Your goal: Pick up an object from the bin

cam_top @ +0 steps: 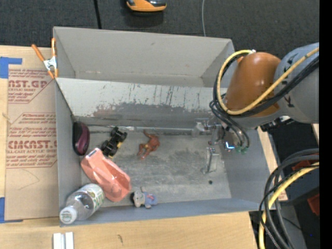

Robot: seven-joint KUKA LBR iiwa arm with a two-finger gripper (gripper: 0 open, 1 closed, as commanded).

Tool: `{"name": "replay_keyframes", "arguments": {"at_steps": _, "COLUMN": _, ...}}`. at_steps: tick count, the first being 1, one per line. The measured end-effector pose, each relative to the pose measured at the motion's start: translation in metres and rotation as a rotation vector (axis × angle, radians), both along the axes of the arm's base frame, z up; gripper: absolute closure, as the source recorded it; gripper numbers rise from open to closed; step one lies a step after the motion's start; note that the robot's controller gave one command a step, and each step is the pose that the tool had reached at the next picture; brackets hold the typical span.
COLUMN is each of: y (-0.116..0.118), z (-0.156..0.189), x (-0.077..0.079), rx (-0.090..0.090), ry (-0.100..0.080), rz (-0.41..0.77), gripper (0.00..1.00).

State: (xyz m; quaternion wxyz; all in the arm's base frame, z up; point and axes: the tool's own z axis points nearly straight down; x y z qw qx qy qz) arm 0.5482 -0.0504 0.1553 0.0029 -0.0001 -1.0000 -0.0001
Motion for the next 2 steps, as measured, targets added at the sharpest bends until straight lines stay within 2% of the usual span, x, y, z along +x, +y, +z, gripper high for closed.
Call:
{"name": "replay_keyframes", "arguments": {"at_steps": 1, "y": 0.000, "z": 0.005, "x": 0.001, "rx": -0.001, "ry": -0.007, "rz": 0.001, "gripper": 0.00}}
{"name": "replay_keyframes", "arguments": {"at_steps": 2, "y": 0.037, "z": -0.022, "x": -0.013, "rx": -0.001, "ry": -0.009, "rz": 0.057, "gripper": 0.00}}
